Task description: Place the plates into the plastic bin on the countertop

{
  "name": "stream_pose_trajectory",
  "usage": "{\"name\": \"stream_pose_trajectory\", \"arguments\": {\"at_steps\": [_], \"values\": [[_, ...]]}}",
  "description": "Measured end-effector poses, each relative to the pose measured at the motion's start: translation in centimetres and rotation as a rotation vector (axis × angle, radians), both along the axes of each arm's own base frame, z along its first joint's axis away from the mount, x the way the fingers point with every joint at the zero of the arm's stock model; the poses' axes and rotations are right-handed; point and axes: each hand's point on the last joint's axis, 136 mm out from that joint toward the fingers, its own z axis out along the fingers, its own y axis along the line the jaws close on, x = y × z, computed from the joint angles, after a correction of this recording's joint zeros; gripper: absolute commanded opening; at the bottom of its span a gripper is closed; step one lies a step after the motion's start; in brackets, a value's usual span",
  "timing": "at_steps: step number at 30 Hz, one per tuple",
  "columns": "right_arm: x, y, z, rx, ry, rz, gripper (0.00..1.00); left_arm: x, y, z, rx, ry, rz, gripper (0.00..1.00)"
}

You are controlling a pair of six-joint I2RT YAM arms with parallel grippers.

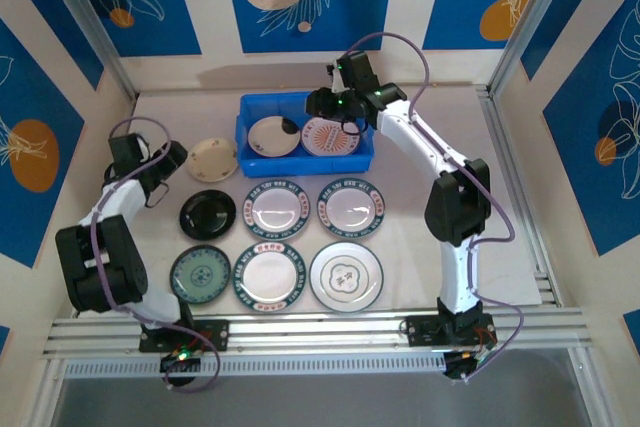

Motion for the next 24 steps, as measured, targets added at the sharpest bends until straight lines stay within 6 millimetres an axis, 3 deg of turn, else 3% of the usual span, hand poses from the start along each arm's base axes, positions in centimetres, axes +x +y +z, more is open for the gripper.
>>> {"name": "stream_pose_trajectory", "arguments": {"at_steps": [6,14,24], "values": [[-0.2,-1.1,-2.6,-0.009,0.050,-0.011,0.46,-0.1,1.3,-3.1,-0.045,0.020,0.018,0.64],[0.4,-1.6,-2.4,0.005,0.048,-0.025,0.45,1.5,0.8,-4.9,-0.092,-0.014,-0.016,0.51],[0.8,-1.4,-3.3,0.000,0.060,-0.025,0.44,2.6,0.2,-6.8,-0.154,-0.030,-0.035,0.44]]}}
